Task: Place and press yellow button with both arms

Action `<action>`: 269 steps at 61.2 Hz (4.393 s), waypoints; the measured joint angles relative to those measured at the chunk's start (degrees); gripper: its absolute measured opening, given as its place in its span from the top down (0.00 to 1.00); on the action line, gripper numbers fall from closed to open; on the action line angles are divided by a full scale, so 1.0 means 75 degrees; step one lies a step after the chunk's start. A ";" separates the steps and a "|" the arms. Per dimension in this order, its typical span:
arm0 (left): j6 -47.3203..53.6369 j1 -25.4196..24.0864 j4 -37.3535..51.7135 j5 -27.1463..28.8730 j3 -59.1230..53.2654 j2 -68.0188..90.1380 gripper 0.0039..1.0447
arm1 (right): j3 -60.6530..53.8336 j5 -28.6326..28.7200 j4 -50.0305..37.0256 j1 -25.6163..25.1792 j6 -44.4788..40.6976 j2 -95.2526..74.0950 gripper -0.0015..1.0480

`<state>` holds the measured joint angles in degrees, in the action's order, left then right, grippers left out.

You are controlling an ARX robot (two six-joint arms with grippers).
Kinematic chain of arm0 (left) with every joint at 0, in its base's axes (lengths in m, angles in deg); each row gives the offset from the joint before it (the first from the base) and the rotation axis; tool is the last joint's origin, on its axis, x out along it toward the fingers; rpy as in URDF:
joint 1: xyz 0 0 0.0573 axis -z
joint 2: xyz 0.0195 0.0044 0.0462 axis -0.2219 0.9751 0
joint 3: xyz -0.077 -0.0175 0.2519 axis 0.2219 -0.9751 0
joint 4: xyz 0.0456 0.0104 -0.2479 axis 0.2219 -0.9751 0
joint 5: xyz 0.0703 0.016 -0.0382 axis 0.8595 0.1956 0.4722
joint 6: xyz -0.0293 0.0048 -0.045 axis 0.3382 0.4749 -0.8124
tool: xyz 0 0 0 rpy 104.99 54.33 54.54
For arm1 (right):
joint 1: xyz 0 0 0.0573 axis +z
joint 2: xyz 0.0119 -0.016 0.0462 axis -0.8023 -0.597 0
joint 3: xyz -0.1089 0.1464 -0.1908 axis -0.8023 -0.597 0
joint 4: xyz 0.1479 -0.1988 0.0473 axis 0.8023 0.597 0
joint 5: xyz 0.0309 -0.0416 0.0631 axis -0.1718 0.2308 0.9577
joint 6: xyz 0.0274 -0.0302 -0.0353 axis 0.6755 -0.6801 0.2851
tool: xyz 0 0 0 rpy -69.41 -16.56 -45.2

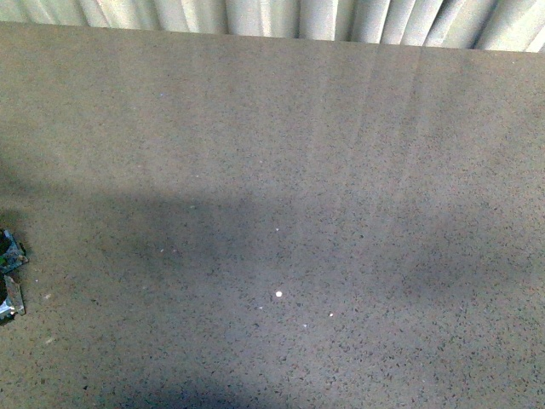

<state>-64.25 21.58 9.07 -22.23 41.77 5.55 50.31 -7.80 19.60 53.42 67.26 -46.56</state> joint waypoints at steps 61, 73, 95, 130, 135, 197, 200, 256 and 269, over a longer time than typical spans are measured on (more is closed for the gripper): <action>0.0356 0.4071 0.2451 0.1405 0.2623 0.5875 0.68 | 0.0000 -0.0003 0.0000 0.0000 0.0000 0.0000 0.09; 0.0391 0.4118 0.2530 0.1416 0.2693 0.6003 0.68 | 0.0000 -0.0003 0.0000 0.0000 0.0000 0.0000 0.09; 0.0376 0.4150 0.2620 0.1314 0.2401 0.6027 0.19 | 0.0000 -0.0003 0.0000 0.0000 0.0000 0.0000 0.09; -0.1370 0.3194 0.1644 0.0195 -0.1387 0.0312 0.09 | 0.0000 0.0000 0.0000 0.0000 0.0000 0.0000 0.09; -0.1102 0.3206 0.2897 0.2107 -0.1964 -0.0242 0.20 | 0.0000 0.0006 0.0000 0.0000 0.0000 0.0000 0.09; -0.0697 -0.1119 -0.3273 -0.0041 -0.2760 -0.8329 0.99 | 0.7289 -0.1466 0.0871 0.3430 0.0568 -1.2190 0.36; -0.0699 -0.1125 -0.3398 -0.0064 -0.2760 -0.8451 0.99 | 0.7635 -0.1507 0.0962 0.3631 0.0723 -1.2639 0.46; -0.0697 -0.1142 -0.5377 -0.0082 -0.2751 -1.0293 0.99 | 0.8005 -0.1259 0.1134 0.3934 0.1478 -1.3872 0.99; -0.0697 -0.1142 -0.5377 -0.0082 -0.2751 -1.0293 0.99 | 0.8005 -0.1256 0.1186 0.3926 0.1527 -1.4020 0.99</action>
<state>-69.47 13.01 -31.26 -22.84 21.14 -71.65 110.35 -17.22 28.50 82.86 78.71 -151.72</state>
